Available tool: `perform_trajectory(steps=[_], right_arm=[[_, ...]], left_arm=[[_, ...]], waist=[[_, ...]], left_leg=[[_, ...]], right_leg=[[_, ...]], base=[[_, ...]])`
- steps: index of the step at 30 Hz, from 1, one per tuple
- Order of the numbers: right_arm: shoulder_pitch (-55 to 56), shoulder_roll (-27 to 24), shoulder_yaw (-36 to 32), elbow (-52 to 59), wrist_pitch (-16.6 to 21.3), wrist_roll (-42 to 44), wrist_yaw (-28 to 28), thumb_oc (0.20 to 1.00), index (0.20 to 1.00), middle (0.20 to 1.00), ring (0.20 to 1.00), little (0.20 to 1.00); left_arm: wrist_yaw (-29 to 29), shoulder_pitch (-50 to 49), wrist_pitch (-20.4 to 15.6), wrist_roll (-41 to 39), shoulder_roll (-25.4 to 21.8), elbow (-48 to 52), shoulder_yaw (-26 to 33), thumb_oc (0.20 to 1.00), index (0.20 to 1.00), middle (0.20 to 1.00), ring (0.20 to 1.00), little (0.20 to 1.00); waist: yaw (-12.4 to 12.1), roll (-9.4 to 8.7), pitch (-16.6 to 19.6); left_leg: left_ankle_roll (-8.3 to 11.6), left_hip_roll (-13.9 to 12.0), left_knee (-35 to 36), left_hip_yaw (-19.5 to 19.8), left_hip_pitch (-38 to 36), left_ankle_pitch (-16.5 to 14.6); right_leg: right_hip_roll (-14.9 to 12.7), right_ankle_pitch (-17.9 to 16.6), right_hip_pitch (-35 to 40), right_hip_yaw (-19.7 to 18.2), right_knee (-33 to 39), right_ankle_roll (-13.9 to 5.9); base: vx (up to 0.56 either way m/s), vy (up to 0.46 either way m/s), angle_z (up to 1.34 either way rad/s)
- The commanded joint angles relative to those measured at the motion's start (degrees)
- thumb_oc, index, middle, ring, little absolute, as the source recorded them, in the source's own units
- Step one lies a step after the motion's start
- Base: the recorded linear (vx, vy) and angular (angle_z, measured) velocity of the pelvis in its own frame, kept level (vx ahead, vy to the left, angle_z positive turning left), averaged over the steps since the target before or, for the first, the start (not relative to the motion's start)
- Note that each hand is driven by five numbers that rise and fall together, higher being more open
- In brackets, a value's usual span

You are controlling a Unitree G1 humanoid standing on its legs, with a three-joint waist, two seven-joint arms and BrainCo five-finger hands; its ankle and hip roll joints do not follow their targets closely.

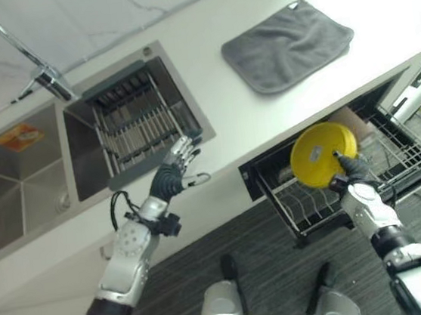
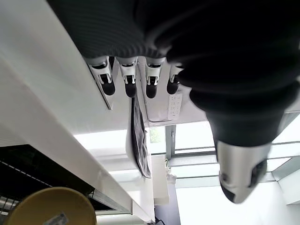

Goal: Place the dishes in the dishwasher.

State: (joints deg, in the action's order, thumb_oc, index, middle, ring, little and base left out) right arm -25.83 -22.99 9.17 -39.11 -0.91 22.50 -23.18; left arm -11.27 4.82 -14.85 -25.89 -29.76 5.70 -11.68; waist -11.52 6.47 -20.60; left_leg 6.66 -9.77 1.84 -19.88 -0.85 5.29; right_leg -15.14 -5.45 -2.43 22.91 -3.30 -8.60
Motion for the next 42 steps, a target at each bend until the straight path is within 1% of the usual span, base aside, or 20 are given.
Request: perform_trajectory(steps=[1, 3, 4, 5, 9, 10, 11, 16, 17, 18, 22, 23, 25, 27, 28, 30, 31, 33, 38, 42], right_arm=[[-9.1, -4.9, 4.7, 3.2, 1.7, -18.0, 2.9, 0.200, 0.200, 0.200, 0.200, 0.200], [-10.7, -8.0, 8.2, 3.1, 1.8, -26.5, 4.4, 0.200, 0.200, 0.200, 0.200, 0.200], [-10.9, -8.2, 8.4, 3.1, 1.9, -26.8, 4.4, 0.200, 0.200, 0.200, 0.200, 0.200], [-12.4, -11.0, 11.5, 2.5, 2.9, -30.6, 4.3, 0.200, 0.200, 0.200, 0.200, 0.200], [-13.0, -13.5, 14.2, 3.7, 3.7, -35.8, 4.8, 0.200, 0.200, 0.200, 0.200, 0.200], [-14.3, -16.1, 17.0, 3.8, 5.9, -43.1, 4.6, 0.200, 0.200, 0.200, 0.200, 0.200], [-14.4, -16.1, 17.0, 3.6, 6.0, -43.1, 4.6, 0.200, 0.200, 0.200, 0.200, 0.200], [-18.4, -23.8, 25.9, 5.5, 9.5, -57.6, 2.2, 0.200, 0.200, 0.200, 0.200, 0.200], [-18.7, -24.3, 26.5, 5.8, 9.5, -58.1, 2.0, 0.200, 0.200, 0.200, 0.200, 0.200], [-19.6, -25.8, 28.6, 6.3, 10.1, -61.9, 1.2, 0.200, 0.200, 0.200, 0.200, 0.200], [-21.0, -28.6, 31.8, 7.1, 10.6, -63.3, -0.7, 0.200, 0.200, 0.200, 0.200, 0.200], [-21.4, -29.5, 32.7, 6.8, 10.7, -62.1, -3.1, 0.200, 0.200, 0.200, 0.200, 0.200], [-24.4, -28.0, 33.0, 2.4, 9.9, -65.0, -11.1, 0.200, 0.200, 0.200, 0.200, 0.200], [-24.3, -27.9, 32.9, 1.8, 9.8, -65.4, -12.9, 0.200, 0.200, 0.200, 0.200, 0.200], [-24.0, -27.3, 32.6, 1.0, 8.2, -67.1, -16.9, 0.200, 0.200, 0.200, 0.200, 0.200], [-24.0, -26.9, 32.4, 0.4, 6.6, -68.9, -19.4, 0.200, 0.200, 0.200, 0.200, 0.200], [-25.5, -26.4, 32.4, -2.5, 4.6, -70.3, -24.6, 0.200, 0.200, 0.200, 0.200, 0.200], [-27.5, -25.8, 32.5, -5.5, 3.7, -70.1, -28.7, 0.200, 0.200, 0.200, 0.200, 0.200], [-30.0, -25.5, 31.2, -9.2, -0.1, -68.2, -36.2, 0.200, 0.200, 0.200, 0.200, 0.200], [-31.3, -25.2, 30.5, -11.3, -3.0, -65.3, -40.2, 0.200, 0.200, 0.200, 0.200, 0.200]], left_arm=[[-0.7, 2.1, -4.9, -1.3, -2.2, 2.9, -1.6, 1.000, 1.000, 1.000, 1.000, 1.000], [-1.1, 2.4, -5.6, -1.4, -2.5, 2.2, -1.6, 1.000, 1.000, 1.000, 1.000, 1.000], [-1.2, 2.4, -5.6, -1.4, -2.5, 2.1, -1.6, 1.000, 1.000, 1.000, 1.000, 1.000], [-1.4, 2.9, -6.2, -1.4, -2.9, 1.7, -2.1, 1.000, 1.000, 1.000, 1.000, 1.000], [-1.7, 3.4, -6.7, -1.8, -3.7, 1.4, -2.0, 1.000, 1.000, 1.000, 1.000, 1.000], [-2.0, 4.2, -7.1, -2.2, -4.7, 1.2, -2.3, 1.000, 1.000, 1.000, 1.000, 1.000], [-2.0, 4.2, -7.1, -2.3, -4.7, 1.1, -2.2, 1.000, 1.000, 1.000, 1.000, 1.000], [-2.3, 5.0, -8.9, -3.6, -7.4, 0.5, -3.4, 1.000, 1.000, 1.000, 1.000, 1.000], [-2.3, 5.1, -9.1, -3.6, -7.7, 0.4, -3.5, 1.000, 1.000, 1.000, 1.000, 1.000], [-2.3, 5.4, -9.8, -3.8, -8.3, 0.0, -4.0, 1.000, 1.000, 1.000, 1.000, 1.000], [-2.0, 5.7, -10.5, -4.1, -9.5, -0.3, -4.8, 1.000, 1.000, 1.000, 1.000, 1.000], [-1.9, 6.0, -10.8, -4.3, -10.1, -0.5, -5.2, 1.000, 1.000, 1.000, 1.000, 1.000], [-1.3, 7.6, -11.6, -4.6, -10.4, -1.3, -6.7, 1.000, 1.000, 1.000, 1.000, 1.000], [-1.2, 7.8, -11.8, -4.4, -10.2, -1.7, -6.9, 1.000, 1.000, 1.000, 1.000, 1.000], [-0.4, 8.5, -11.9, -3.7, -9.7, -1.6, -7.7, 1.000, 1.000, 1.000, 1.000, 1.000], [0.3, 9.0, -12.2, -3.4, -9.6, -1.7, -8.4, 1.000, 1.000, 1.000, 1.000, 1.000], [1.4, 10.1, -12.9, -3.4, -9.6, -1.9, -9.8, 1.000, 1.000, 1.000, 1.000, 1.000], [1.8, 11.1, -13.6, -4.0, -9.9, -2.2, -10.8, 1.000, 1.000, 1.000, 1.000, 1.000], [2.6, 12.2, -15.1, -4.4, -10.3, -2.0, -11.9, 1.000, 1.000, 1.000, 1.000, 1.000], [3.7, 13.1, -16.1, -4.4, -10.6, -1.6, -12.6, 1.000, 1.000, 1.000, 1.000, 1.000]], waist=[[-1.7, -0.42, 0.1], [-2.0, -0.62, -0.3], [-1.9, -0.60, -0.3], [-2.3, -0.87, -0.7], [-2.3, -1.20, -1.2], [-2.7, -1.47, -1.8], [-2.6, -1.45, -1.8], [-3.6, -2.07, -2.7], [-3.6, -2.11, -2.8], [-3.8, -2.31, -3.1], [-4.2, -2.75, -3.4], [-4.4, -2.87, -3.6], [-4.7, -2.64, -4.2], [-4.7, -2.61, -4.2], [-4.7, -2.35, -4.6], [-4.6, -2.17, -4.8], [-4.9, -1.58, -5.5], [-5.2, -0.97, -5.8], [-5.4, 0.26, -7.1], [-5.5, 1.02, -8.3]], left_leg=[[-3.53, 4.3, -6.2, 3.7, 5.1, -4.0], [-3.45, 4.2, -6.5, 3.9, 5.8, -3.9], [-3.45, 4.2, -6.6, 3.9, 5.8, -3.9], [-3.44, 4.2, -6.8, 4.3, 6.3, -3.9], [-3.39, 4.0, -7.2, 4.5, 7.0, -3.9], [-3.46, 4.0, -7.7, 4.8, 7.5, -4.0], [-3.46, 4.0, -7.7, 4.8, 7.6, -4.0], [-3.65, 4.0, -8.6, 5.3, 8.8, -4.1], [-3.65, 4.0, -8.7, 5.4, 8.9, -4.2], [-3.69, 3.9, -9.0, 5.5, 9.4, -4.2], [-3.81, 3.8, -9.5, 5.8, 9.9, -4.4], [-3.89, 3.9, -9.6, 6.1, 10.1, -4.4], [-4.14, 4.1, -10.0, 6.5, 10.9, -4.6], [-4.15, 4.2, -10.2, 6.6, 11.2, -4.6], [-4.30, 4.5, -10.4, 6.9, 11.7, -4.7], [-4.48, 4.7, -10.6, 7.0, 12.1, -4.8], [-4.76, 5.0, -11.2, 7.4, 12.8, -5.1], [-4.96, 5.4, -11.5, 7.5, 13.7, -5.3], [-5.30, 6.4, -12.5, 7.8, 16.3, -5.6], [-5.68, 6.9, -13.2, 7.8, 17.9, -5.8]], right_leg=[[-2.6, 11.1, -0.8, 5.7, -13.3, 0.09], [-2.7, 11.2, -1.3, 5.8, -13.7, 0.03], [-2.7, 11.2, -1.4, 5.8, -13.8, 0.02], [-2.7, 11.3, -1.7, 5.8, -14.1, 0.02], [-3.0, 11.3, -2.6, 5.9, -14.9, -0.25], [-3.2, 11.3, -3.1, 6.0, -15.5, -0.36], [-3.2, 11.3, -3.1, 6.0, -15.5, -0.36], [-3.5, 11.2, -4.0, 6.6, -16.5, -0.75], [-3.5, 11.2, -4.2, 6.6, -16.6, -0.79], [-3.6, 11.2, -4.6, 6.6, -16.9, -0.93], [-3.6, 11.1, -5.0, 6.6, -17.2, -1.07], [-3.5, 11.0, -5.2, 6.5, -17.3, -1.14], [-3.2, 11.1, -6.1, 5.9, -17.6, -1.05], [-3.2, 11.1, -6.4, 5.8, -17.8, -1.10], [-3.2, 11.1, -6.9, 5.8, -18.1, -1.26], [-3.3, 11.0, -7.3, 5.7, -18.3, -1.34], [-3.5, 11.1, -8.1, 5.5, -19.0, -1.29], [-3.9, 11.2, -9.2, 5.4, -19.6, -1.27], [-4.2, 11.7, -12.2, 4.6, -21.4, -1.14], [-4.5, 12.1, -14.4, 4.1, -23.2, -0.95]], base=[[-0.05, -0.013, 0.07], [-0.05, -0.018, 0.08], [-0.06, -0.039, 0.04], [-0.05, -0.039, 0.02], [-0.04, -0.043, 0.07], [-0.04, -0.055, 0.06], [-0.05, -0.065, 0.08], [-0.02, -0.045, 0.05], [-0.04, -0.067, -0.02], [-0.02, -0.046, 0.01], [-0.01, -0.051, 0.07], [-0.02, -0.061, 0.19], [-0.05, -0.030, 0.10], [-0.02, 0.003, 0.01], [-0.03, 0.004, 0.03], [-0.04, 0.005, 0.02], [-0.05, 0.007, 0.01], [-0.07, 0.019, 0.04], [-0.07, 0.021, 0.10], [-0.07, 0.011, 0.04]])
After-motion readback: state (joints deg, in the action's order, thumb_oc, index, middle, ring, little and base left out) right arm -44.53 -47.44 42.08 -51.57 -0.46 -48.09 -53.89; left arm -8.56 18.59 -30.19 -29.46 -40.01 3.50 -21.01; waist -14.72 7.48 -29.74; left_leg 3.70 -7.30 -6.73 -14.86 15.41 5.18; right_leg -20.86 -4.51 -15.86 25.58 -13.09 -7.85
